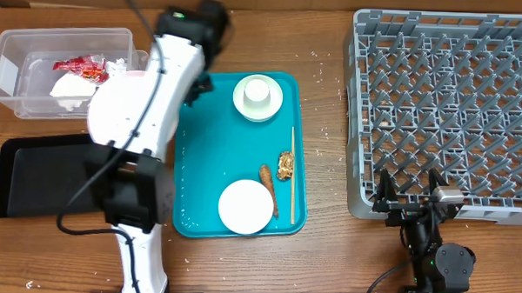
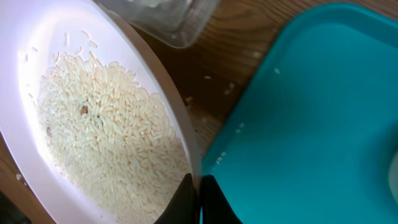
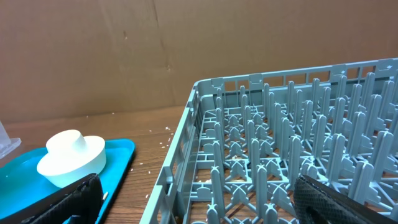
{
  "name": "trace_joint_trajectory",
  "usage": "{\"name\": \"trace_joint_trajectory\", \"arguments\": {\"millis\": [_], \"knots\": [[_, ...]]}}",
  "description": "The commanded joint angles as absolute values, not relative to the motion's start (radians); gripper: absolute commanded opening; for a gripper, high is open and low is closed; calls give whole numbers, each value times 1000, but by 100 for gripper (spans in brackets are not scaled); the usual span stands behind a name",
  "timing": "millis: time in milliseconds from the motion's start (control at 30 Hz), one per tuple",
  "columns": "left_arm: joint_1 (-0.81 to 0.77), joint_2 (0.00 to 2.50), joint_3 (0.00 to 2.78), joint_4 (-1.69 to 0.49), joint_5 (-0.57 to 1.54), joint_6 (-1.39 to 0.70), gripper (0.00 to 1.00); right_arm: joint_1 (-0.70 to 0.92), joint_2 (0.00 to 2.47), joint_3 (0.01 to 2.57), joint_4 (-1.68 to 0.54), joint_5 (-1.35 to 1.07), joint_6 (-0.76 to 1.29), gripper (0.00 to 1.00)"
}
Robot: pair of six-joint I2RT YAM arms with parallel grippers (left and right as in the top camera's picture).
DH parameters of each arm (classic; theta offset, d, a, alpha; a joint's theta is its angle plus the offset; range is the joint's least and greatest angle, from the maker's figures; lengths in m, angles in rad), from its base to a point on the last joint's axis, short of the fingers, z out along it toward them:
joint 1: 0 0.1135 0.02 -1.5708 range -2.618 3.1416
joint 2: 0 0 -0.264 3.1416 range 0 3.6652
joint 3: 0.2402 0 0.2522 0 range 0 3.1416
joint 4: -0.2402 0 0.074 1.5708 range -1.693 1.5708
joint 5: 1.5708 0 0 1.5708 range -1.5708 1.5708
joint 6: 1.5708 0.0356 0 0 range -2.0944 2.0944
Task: Sort waste into correct bins and load items into the dishwasher
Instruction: 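Carry the rice plate left toward the black tray with the left gripper, then tilt the plate over the black tray to pour out the rice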
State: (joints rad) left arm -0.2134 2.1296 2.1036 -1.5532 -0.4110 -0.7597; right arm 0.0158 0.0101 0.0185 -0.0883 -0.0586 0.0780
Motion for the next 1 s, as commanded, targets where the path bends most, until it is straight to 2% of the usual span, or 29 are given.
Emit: {"name": "trace_joint_trajectory", "arguments": {"millis": [0, 600, 733, 967], "knots": [[-117, 2130, 2127, -1559, -366, -754, 4, 22, 3, 8, -81, -46, 78, 100], [283, 2130, 2127, -1499, -141, -646, 4, 22, 3, 8, -81, -46, 78, 100], [391, 2130, 2123, -1482, 43, -571, 4, 22, 3, 8, -81, -46, 78, 100], [504, 2130, 2123, -1463, 189, -492, 4, 22, 3, 8, -81, -46, 78, 100]]}}
